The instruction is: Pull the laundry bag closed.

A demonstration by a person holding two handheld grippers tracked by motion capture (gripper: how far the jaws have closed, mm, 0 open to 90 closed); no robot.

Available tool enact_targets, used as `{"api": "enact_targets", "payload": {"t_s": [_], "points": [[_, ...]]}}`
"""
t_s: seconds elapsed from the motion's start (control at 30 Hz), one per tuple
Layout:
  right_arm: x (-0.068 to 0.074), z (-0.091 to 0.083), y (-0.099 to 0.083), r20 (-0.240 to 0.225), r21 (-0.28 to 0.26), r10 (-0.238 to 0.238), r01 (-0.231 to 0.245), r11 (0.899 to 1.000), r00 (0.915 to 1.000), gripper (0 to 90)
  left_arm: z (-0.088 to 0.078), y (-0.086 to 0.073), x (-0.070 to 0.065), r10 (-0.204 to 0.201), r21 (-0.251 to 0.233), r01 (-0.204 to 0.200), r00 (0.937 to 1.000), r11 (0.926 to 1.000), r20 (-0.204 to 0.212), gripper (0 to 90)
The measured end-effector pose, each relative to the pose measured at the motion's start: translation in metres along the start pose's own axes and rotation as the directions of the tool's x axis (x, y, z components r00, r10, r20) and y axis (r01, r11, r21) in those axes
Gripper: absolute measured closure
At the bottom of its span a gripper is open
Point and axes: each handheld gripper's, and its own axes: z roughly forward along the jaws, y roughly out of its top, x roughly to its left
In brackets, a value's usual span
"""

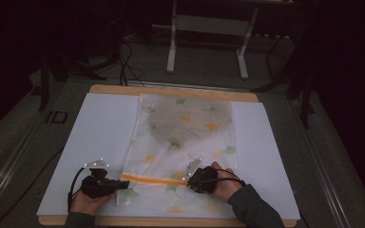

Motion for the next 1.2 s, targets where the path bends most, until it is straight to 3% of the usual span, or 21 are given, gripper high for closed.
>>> {"api": "enact_targets", "payload": {"t_s": [1.2], "points": [[-0.003,-0.011,-0.025,0.017,0.02,0.038,-0.038,0.999,0.9991,84.6,0.0,0.0,0.0,-0.001,0.0,0.001,1.0,1.0,0.002,88.6]]}}
